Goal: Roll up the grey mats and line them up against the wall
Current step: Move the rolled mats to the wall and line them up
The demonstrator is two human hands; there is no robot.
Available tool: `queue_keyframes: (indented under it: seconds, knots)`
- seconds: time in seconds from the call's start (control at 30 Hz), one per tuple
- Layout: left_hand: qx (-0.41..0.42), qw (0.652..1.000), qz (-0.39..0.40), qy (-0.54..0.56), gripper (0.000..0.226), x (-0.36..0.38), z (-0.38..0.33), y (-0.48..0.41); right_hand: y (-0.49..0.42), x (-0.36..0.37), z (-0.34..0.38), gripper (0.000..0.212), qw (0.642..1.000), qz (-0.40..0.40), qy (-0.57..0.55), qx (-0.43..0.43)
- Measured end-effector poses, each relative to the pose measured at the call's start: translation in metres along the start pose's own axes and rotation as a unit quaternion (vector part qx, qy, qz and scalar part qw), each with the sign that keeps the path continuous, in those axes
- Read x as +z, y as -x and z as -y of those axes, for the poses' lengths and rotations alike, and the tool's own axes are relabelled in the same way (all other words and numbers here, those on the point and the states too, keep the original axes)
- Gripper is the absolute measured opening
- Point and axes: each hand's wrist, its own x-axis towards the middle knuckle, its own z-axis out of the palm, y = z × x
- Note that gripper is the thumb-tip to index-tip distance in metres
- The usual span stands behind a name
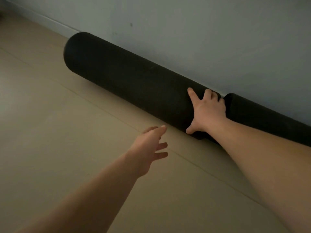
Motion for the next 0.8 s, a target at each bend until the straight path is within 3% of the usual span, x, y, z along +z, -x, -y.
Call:
queue_keyframes:
  seconds: [0.2, 0.33, 0.57, 0.8]
  knots:
    - [0.026, 0.994, -0.078, -0.077, 0.056, -0.063, 0.001, 0.024, 0.012, -0.002, 0.014, 0.152, 0.999, -0.010, -0.001, 0.050]
    - [0.041, 0.986, -0.112, -0.120, 0.058, -0.107, -0.006, 0.043, 0.053, -0.010, 0.050, 0.134, 0.996, -0.083, -0.019, -0.017]
    - [0.061, 0.953, -0.111, -0.274, 0.061, -0.197, -0.030, 0.100, 0.141, -0.052, 0.155, 0.074, 0.978, 0.047, -0.179, -0.101]
    - [0.090, 0.945, -0.126, -0.287, 0.060, -0.318, -0.008, 0.181, 0.187, -0.114, 0.271, 0.063, 0.972, 0.091, -0.105, -0.187]
